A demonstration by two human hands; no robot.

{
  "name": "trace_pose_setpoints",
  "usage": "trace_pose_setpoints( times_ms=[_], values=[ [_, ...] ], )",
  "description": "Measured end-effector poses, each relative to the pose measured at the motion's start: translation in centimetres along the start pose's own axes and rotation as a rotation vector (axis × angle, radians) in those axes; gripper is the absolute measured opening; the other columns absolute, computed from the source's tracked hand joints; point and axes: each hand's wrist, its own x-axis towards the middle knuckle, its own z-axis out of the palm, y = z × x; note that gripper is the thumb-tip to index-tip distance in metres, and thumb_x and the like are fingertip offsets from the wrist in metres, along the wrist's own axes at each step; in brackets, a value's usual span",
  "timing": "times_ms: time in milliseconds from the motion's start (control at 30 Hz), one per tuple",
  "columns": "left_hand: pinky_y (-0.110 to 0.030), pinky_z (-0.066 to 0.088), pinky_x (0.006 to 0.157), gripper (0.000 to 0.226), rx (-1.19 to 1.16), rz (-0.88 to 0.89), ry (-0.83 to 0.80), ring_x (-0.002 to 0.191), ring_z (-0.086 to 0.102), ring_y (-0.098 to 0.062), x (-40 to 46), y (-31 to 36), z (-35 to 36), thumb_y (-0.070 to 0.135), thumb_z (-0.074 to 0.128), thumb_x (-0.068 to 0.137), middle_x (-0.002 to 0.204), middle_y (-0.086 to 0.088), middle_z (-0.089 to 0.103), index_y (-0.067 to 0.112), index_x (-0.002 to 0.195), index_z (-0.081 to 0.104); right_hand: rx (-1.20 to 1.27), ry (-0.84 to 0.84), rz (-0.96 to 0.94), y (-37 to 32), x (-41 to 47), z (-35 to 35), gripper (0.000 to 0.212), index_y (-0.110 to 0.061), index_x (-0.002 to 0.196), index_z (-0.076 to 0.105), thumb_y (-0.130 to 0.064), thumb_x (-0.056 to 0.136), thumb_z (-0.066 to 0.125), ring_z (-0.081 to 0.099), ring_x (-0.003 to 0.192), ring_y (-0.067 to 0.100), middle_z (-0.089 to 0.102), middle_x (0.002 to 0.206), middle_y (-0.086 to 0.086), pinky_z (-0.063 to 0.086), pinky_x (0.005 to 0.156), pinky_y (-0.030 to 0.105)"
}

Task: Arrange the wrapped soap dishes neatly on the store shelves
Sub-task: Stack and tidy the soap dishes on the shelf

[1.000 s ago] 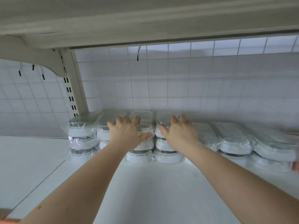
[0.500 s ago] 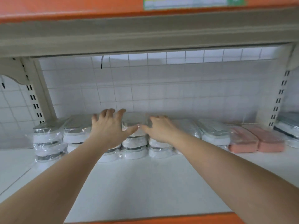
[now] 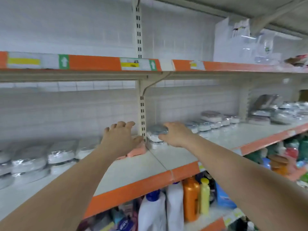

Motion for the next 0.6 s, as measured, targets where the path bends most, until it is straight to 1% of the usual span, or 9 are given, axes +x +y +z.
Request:
trace_pose_setpoints(
  times_ms=[33, 100, 200, 300, 367, 467, 500, 567, 600],
  values=[
    [-0.039, 0.025, 0.108, 0.064, -0.034, 0.045, -0.010, 0.133, 0.033, -0.028, 0.4, 4.9, 0.6, 0.056, 0.042, 0.091, 0.146, -0.007, 0.033, 0.026, 0.145, 0.025, -0.022, -0.002, 0.054, 4.5, -1.8, -1.7, 0.055, -0.013, 0.135, 0.044, -0.044, 0.090, 0.051, 0.042, 0.126, 0.034, 0.044, 0.139, 0.015, 0.040, 0.100, 0.041],
    [-0.040, 0.026, 0.107, 0.064, -0.065, 0.088, -0.030, 0.133, 0.033, -0.028, 0.9, 9.0, 0.9, 0.056, 0.042, 0.091, 0.147, -0.007, 0.033, 0.027, 0.145, 0.025, -0.016, -0.015, 0.102, 8.5, -3.3, -3.7, 0.057, -0.014, 0.141, 0.037, -0.042, 0.092, 0.049, 0.039, 0.130, 0.031, 0.040, 0.144, 0.011, 0.038, 0.103, 0.041],
    [-0.041, 0.027, 0.107, 0.065, -0.096, 0.182, -0.100, 0.134, 0.031, -0.030, 2.7, 17.4, 1.6, 0.057, 0.041, 0.091, 0.149, -0.007, 0.032, 0.025, 0.146, 0.024, -0.001, -0.012, 0.188, 16.5, -6.3, -7.3, 0.055, -0.016, 0.144, 0.033, -0.040, 0.095, 0.045, 0.038, 0.131, 0.029, 0.038, 0.146, 0.008, 0.037, 0.104, 0.038],
    [-0.040, 0.028, 0.107, 0.065, -0.132, 0.258, -0.110, 0.133, 0.032, -0.030, 4.8, 25.0, 2.4, 0.056, 0.042, 0.091, 0.148, -0.008, 0.032, 0.024, 0.145, 0.026, 0.054, -0.001, 0.292, 23.6, -8.3, -9.0, 0.056, -0.018, 0.146, 0.030, -0.038, 0.095, 0.044, 0.039, 0.130, 0.029, 0.038, 0.146, 0.008, 0.037, 0.103, 0.037],
    [-0.040, 0.029, 0.107, 0.064, -0.149, 0.305, -0.125, 0.134, 0.032, -0.028, 6.2, 29.7, 3.6, 0.055, 0.043, 0.091, 0.148, -0.007, 0.031, 0.023, 0.145, 0.027, 0.089, 0.016, 0.357, 27.8, -9.0, -9.6, 0.057, -0.016, 0.145, 0.030, -0.037, 0.094, 0.045, 0.043, 0.126, 0.029, 0.042, 0.141, 0.010, 0.040, 0.099, 0.036],
    [-0.039, 0.030, 0.107, 0.066, -0.157, 0.382, -0.144, 0.134, 0.032, -0.028, 9.1, 36.3, 6.3, 0.056, 0.042, 0.091, 0.149, -0.007, 0.031, 0.023, 0.145, 0.026, 0.099, 0.022, 0.432, 34.2, -8.8, -10.3, 0.057, -0.015, 0.145, 0.030, -0.037, 0.095, 0.045, 0.051, 0.117, 0.030, 0.046, 0.136, 0.013, 0.042, 0.083, 0.032],
    [-0.040, 0.030, 0.107, 0.066, -0.165, 0.406, -0.152, 0.134, 0.032, -0.029, 10.2, 38.4, 7.3, 0.056, 0.042, 0.091, 0.149, -0.007, 0.030, 0.023, 0.145, 0.026, 0.089, 0.031, 0.460, 36.4, -8.3, -10.5, 0.059, -0.016, 0.146, 0.029, -0.038, 0.094, 0.045, 0.051, 0.117, 0.030, 0.045, 0.137, 0.012, 0.043, 0.083, 0.032],
    [-0.041, 0.028, 0.107, 0.064, -0.175, 0.441, -0.160, 0.135, 0.031, -0.029, 12.8, 42.5, 9.5, 0.055, 0.042, 0.091, 0.148, -0.007, 0.030, 0.023, 0.144, 0.027, 0.062, 0.047, 0.504, 41.1, -7.0, -11.0, 0.060, -0.017, 0.146, 0.029, -0.039, 0.093, 0.046, 0.047, 0.122, 0.031, 0.041, 0.141, 0.012, 0.044, 0.093, 0.035],
    [-0.041, 0.028, 0.107, 0.062, -0.180, 0.453, -0.166, 0.134, 0.030, -0.028, 14.3, 44.6, 10.7, 0.054, 0.043, 0.091, 0.148, -0.007, 0.031, 0.024, 0.144, 0.029, 0.037, 0.051, 0.523, 43.6, -6.2, -11.1, 0.059, -0.017, 0.146, 0.029, -0.039, 0.094, 0.046, 0.043, 0.126, 0.031, 0.039, 0.143, 0.012, 0.042, 0.098, 0.037]
  ],
)
